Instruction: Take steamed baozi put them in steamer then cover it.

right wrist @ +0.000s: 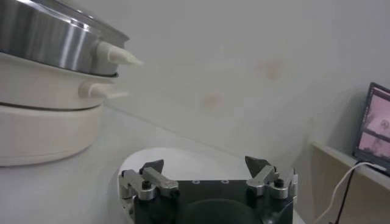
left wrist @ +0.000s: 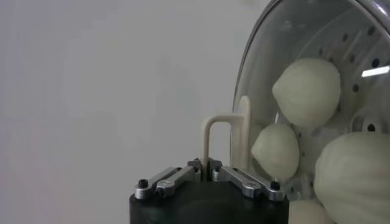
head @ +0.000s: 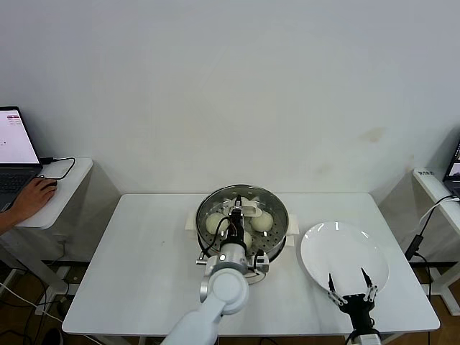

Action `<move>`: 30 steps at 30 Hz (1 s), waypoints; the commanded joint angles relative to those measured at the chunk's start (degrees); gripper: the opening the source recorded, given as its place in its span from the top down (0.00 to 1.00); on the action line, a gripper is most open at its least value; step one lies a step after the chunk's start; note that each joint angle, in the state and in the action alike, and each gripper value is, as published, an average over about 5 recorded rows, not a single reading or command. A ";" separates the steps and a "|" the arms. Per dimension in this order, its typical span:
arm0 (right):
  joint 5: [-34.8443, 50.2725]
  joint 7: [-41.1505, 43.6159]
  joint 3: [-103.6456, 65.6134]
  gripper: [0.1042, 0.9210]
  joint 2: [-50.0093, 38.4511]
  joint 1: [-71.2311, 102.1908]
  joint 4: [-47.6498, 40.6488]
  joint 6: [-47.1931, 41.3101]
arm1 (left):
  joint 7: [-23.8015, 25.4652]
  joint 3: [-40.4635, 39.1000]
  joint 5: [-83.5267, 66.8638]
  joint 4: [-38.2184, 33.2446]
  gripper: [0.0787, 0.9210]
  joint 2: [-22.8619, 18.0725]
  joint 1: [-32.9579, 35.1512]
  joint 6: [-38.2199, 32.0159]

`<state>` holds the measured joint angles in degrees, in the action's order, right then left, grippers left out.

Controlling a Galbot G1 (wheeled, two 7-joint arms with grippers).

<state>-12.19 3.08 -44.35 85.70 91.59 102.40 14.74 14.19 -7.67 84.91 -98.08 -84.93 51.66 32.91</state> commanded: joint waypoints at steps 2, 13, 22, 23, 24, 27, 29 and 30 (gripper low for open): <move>-0.27 0.07 0.08 0.12 0.14 0.10 0.09 0.05 | -0.45 -0.09 -1.50 -1.73 0.82 0.68 0.63 0.11; -0.61 0.09 -0.03 0.12 0.35 0.68 0.42 0.05 | -3.21 -0.22 -9.34 -17.85 0.45 8.97 9.32 -0.70; -0.33 0.19 -0.03 0.12 0.17 1.75 1.42 0.15 | -20.06 17.98 -47.13 -34.12 0.16 17.96 28.89 -11.95; -0.19 0.24 -0.03 0.12 0.09 1.90 1.55 0.24 | -22.50 21.48 -56.38 -34.54 0.14 18.19 31.58 -16.09; -0.06 0.29 -0.04 0.12 0.01 2.05 1.63 0.34 | -24.31 24.96 -65.94 -34.49 0.13 18.27 34.00 -20.70; 0.43 0.50 0.17 0.12 -0.28 2.64 1.87 0.85 | -28.03 33.56 -88.04 -33.66 0.12 18.09 39.88 -30.87; 1.22 0.80 0.66 0.12 -0.66 3.21 2.32 1.08 | -29.70 36.71 -95.70 -33.18 0.12 17.77 42.77 -33.14; 1.72 0.99 0.93 0.12 -0.90 3.52 2.62 1.18 | -30.01 37.87 -98.06 -32.79 0.12 17.43 43.92 -33.63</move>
<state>-12.07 3.58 -44.24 85.41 93.82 103.95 15.30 -1.12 6.83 50.60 -123.32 -71.34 74.43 21.13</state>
